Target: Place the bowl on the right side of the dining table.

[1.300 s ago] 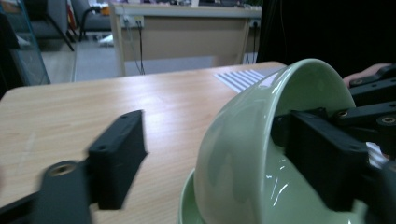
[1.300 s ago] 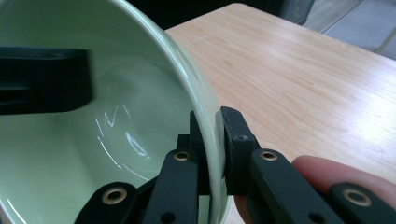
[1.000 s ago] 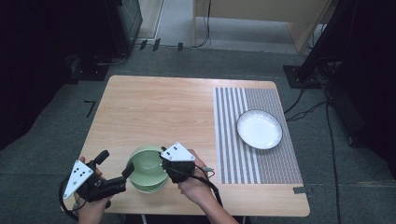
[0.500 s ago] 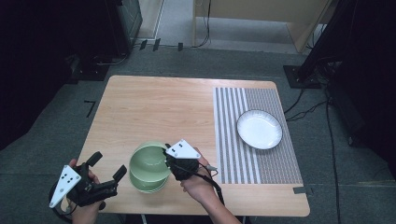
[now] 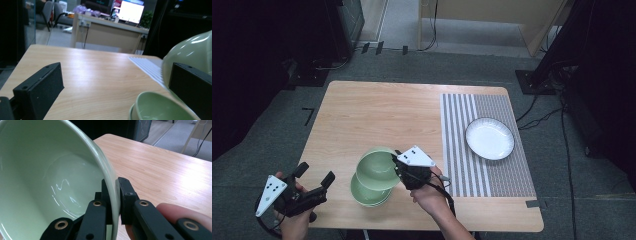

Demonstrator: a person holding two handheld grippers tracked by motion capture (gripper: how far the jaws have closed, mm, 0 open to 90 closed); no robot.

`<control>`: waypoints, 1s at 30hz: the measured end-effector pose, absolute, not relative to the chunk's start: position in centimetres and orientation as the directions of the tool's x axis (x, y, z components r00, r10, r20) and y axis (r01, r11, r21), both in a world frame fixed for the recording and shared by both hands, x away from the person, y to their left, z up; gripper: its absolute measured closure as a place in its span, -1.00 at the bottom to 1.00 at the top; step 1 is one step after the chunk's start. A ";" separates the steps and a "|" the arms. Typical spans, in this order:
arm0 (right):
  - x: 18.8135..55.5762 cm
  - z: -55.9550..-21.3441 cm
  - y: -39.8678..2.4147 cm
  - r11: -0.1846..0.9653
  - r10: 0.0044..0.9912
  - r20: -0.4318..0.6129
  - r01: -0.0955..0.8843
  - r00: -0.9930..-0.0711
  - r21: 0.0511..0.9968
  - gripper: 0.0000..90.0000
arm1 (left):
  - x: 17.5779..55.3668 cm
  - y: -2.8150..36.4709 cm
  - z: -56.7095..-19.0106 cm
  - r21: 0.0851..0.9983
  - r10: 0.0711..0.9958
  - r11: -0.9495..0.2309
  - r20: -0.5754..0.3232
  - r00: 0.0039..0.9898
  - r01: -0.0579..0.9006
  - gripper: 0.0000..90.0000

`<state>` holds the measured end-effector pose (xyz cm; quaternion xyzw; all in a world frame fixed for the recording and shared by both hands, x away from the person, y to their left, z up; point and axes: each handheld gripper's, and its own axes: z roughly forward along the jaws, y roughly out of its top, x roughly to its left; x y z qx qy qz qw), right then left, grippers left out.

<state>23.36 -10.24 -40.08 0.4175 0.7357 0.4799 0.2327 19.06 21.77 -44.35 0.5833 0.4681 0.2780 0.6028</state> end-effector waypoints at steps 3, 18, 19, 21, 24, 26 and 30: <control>23.4 -40.0 -10.4 0.189 0.839 0.058 0.389 -0.540 0.902 0.90 | 19.5 21.9 -45.1 0.962 0.892 0.133 -0.221 0.394 0.239 -1.00; 23.6 -39.5 -12.5 0.145 0.859 0.082 0.395 -0.505 0.907 0.90 | 22.2 22.6 -49.2 0.894 0.949 0.018 -0.157 0.274 0.448 -1.00; 23.6 -39.5 -12.5 0.145 0.859 0.082 0.395 -0.505 0.907 0.90 | 22.2 22.6 -49.2 0.894 0.949 0.018 -0.157 0.274 0.448 -1.00; 23.6 -39.5 -12.7 0.140 0.862 0.085 0.396 -0.500 0.907 0.90 | 22.5 22.7 -49.7 0.878 0.948 0.001 -0.154 0.280 0.479 -1.00; 23.7 -39.4 -13.2 0.131 0.867 0.090 0.398 -0.491 0.908 0.90 | 22.9 22.5 -50.3 0.854 0.947 -0.032 -0.141 0.290 0.519 -1.00; 23.7 -39.4 -13.3 0.131 0.868 0.089 0.398 -0.489 0.908 0.90 | 23.0 22.3 -50.7 0.843 0.950 -0.059 -0.116 0.288 0.535 -1.00; 23.8 -39.4 -13.8 0.123 0.872 0.093 0.399 -0.480 0.909 0.90 | 23.3 21.9 -51.2 0.825 0.953 -0.090 -0.092 0.290 0.559 -1.00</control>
